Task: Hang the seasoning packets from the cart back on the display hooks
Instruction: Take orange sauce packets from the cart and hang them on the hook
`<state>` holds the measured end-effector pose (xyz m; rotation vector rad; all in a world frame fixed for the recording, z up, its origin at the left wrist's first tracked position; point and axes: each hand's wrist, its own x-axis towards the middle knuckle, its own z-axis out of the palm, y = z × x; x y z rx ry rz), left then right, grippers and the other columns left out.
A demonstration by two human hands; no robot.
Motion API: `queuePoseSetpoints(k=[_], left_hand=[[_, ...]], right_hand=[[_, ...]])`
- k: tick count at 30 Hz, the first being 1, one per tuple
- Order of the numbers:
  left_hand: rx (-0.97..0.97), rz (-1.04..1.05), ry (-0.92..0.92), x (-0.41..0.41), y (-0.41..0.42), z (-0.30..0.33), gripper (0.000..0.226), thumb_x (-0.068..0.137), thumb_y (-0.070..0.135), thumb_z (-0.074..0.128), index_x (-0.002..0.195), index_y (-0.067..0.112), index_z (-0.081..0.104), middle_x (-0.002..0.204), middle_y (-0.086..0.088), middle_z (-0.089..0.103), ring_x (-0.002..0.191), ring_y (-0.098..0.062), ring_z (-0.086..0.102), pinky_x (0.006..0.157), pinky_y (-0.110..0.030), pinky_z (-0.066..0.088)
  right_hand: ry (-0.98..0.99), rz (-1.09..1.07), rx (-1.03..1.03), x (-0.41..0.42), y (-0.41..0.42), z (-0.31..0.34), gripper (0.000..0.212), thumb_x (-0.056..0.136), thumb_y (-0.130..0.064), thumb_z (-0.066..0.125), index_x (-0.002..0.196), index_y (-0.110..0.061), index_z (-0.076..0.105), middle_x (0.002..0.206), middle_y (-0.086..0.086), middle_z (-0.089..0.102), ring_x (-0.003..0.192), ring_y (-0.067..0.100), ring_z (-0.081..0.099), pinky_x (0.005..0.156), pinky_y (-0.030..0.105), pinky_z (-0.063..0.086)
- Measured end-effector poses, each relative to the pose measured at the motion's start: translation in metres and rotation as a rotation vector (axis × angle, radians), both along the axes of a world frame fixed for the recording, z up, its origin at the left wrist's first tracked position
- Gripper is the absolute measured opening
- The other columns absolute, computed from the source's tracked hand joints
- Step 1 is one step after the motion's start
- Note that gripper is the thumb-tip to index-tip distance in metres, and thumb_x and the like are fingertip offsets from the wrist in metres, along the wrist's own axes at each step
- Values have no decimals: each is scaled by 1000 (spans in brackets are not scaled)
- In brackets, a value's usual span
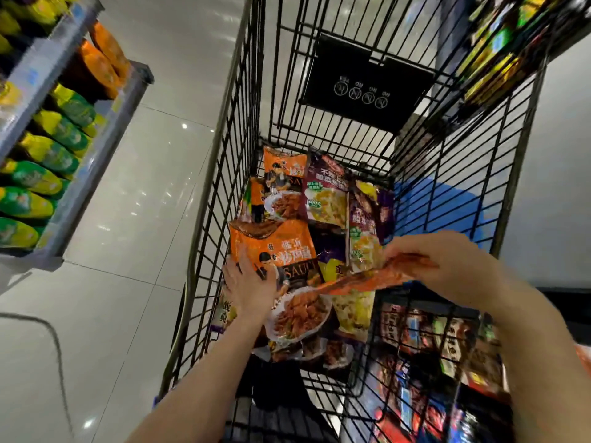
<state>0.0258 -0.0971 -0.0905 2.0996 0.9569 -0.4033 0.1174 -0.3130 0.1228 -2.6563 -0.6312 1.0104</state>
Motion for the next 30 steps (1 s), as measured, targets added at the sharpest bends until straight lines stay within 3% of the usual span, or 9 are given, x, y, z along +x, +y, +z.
queuePoseSetpoints(k=[5, 10, 13, 15, 18, 20, 23, 26, 30], left_hand=[[-102, 109, -230, 2, 8, 3, 61, 81, 36, 62, 135, 32, 33, 127, -4, 51, 120, -25, 47, 96, -51, 44], [-100, 223, -157, -1, 14, 15, 70, 83, 32, 66, 141, 17, 31, 126, -6, 53, 117, -24, 51, 93, -38, 40], [-59, 36, -255, 1, 12, 27, 42, 84, 22, 67, 124, 14, 56, 99, 3, 56, 95, -16, 55, 78, -25, 39], [-52, -34, -268, -2, 7, 34, 34, 87, 17, 63, 120, 15, 59, 102, 3, 55, 91, -12, 54, 78, -25, 41], [-138, -73, -332, -15, -1, 39, 28, 87, 13, 60, 114, 18, 60, 108, 3, 61, 97, -11, 58, 85, -30, 49], [-240, -55, -343, -22, -1, 43, 22, 86, 8, 60, 105, 18, 58, 100, 9, 62, 94, -6, 59, 82, -17, 47], [-405, -43, -319, -30, 4, 49, 18, 85, 2, 60, 97, 14, 55, 96, 5, 62, 85, 6, 59, 76, -10, 44], [-496, -56, -284, -38, 10, 55, 26, 82, -5, 62, 99, 11, 52, 96, 4, 62, 86, 8, 60, 78, -13, 47], [-486, -75, -249, -35, 16, 63, 70, 79, -1, 67, 130, 29, 32, 102, 11, 61, 89, 6, 61, 80, -17, 49]], right_hand=[[156, 0, 22, -8, -10, 5, 28, 90, -23, 58, 86, -50, 61, 82, -37, 61, 82, -11, 57, 69, 14, 43], [-41, -9, 42, 15, 31, -62, 19, 93, -21, 52, 99, -34, 65, 92, -16, 65, 85, 8, 59, 78, 27, 47], [-255, 135, 37, 35, 60, -105, 16, 88, -23, 52, 92, -31, 65, 90, -9, 65, 91, 16, 56, 95, 38, 37], [-254, 232, 14, 43, 75, -123, 18, 84, -19, 53, 93, -29, 64, 96, -7, 64, 98, 18, 55, 104, 47, 30], [-214, 370, -34, 43, 79, -143, 31, 83, -15, 56, 112, -23, 62, 130, -4, 53, 121, 18, 48, 110, 48, 22], [-212, 403, -36, 43, 71, -154, 33, 83, -18, 60, 116, -22, 60, 144, -4, 40, 133, 16, 37, 112, 47, 16], [-117, 346, -1, 44, 63, -164, 24, 81, -21, 65, 104, -19, 64, 141, -1, 44, 135, 19, 34, 111, 45, 22], [-54, 366, -58, 45, 64, -162, 21, 82, -25, 65, 102, -23, 61, 136, -1, 50, 139, 16, 27, 112, 47, 18], [17, 383, -87, 44, 69, -158, 28, 84, -21, 63, 112, -22, 57, 140, -1, 47, 141, 16, 22, 113, 50, 14]])
